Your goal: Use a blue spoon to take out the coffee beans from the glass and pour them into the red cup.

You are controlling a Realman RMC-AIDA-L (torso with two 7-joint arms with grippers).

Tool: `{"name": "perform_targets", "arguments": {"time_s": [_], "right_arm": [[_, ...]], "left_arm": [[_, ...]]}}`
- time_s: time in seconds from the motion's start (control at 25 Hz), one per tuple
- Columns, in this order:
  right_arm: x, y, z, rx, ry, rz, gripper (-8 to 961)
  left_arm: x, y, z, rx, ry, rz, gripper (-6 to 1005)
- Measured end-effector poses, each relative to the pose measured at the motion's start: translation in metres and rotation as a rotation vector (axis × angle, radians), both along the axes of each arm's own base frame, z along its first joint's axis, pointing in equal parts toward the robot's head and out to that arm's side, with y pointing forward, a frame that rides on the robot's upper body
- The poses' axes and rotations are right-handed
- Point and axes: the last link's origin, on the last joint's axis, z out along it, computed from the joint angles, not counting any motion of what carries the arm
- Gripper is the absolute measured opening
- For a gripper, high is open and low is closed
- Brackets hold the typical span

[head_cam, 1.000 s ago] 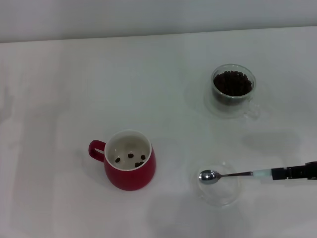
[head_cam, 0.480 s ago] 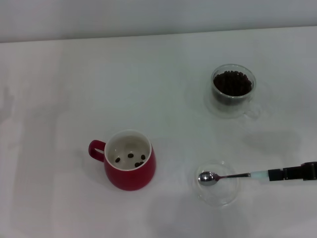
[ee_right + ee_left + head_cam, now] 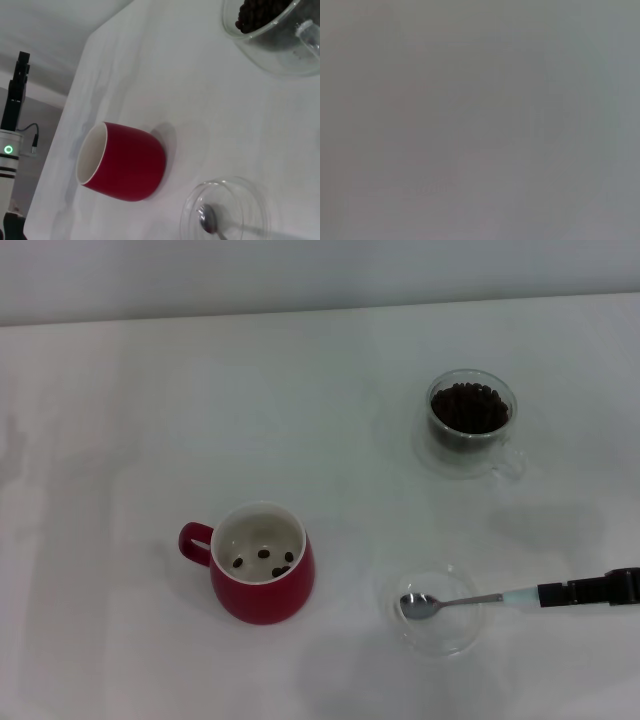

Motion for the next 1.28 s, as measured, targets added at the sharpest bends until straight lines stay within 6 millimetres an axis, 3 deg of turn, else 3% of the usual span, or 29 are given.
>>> {"name": "perform_targets", "arguments": {"time_s": [0.36, 0.56, 0.88, 0.96, 1.12, 1.28], "right_arm": [[-0.001, 0.003, 0.001, 0.025, -0.004, 0.025, 248], [0.0, 0.012, 0.016, 0.156, 0.009, 0.065, 262], [-0.008, 0.037, 0.04, 0.68, 0.081, 0.292, 279], [-0.009, 0.041, 0.038, 0.837, 0.059, 0.347, 284], [-0.003, 0.057, 0.019, 1.161, -0.149, 0.388, 422], [0.002, 0.07, 0.008, 1.331, -0.334, 0.36, 539]], "left_arm": [[-0.001, -0.001, 0.0, 0.0, 0.0, 0.002, 788], [-0.001, -0.001, 0.0, 0.0, 0.0, 0.003, 788], [-0.002, -0.002, 0.0, -0.002, 0.0, 0.007, 787], [-0.002, -0.002, 0.0, -0.004, 0.0, 0.009, 787], [-0.003, -0.003, -0.001, -0.008, 0.0, 0.011, 788], [-0.003, -0.004, -0.004, -0.026, 0.011, 0.006, 788]]}}
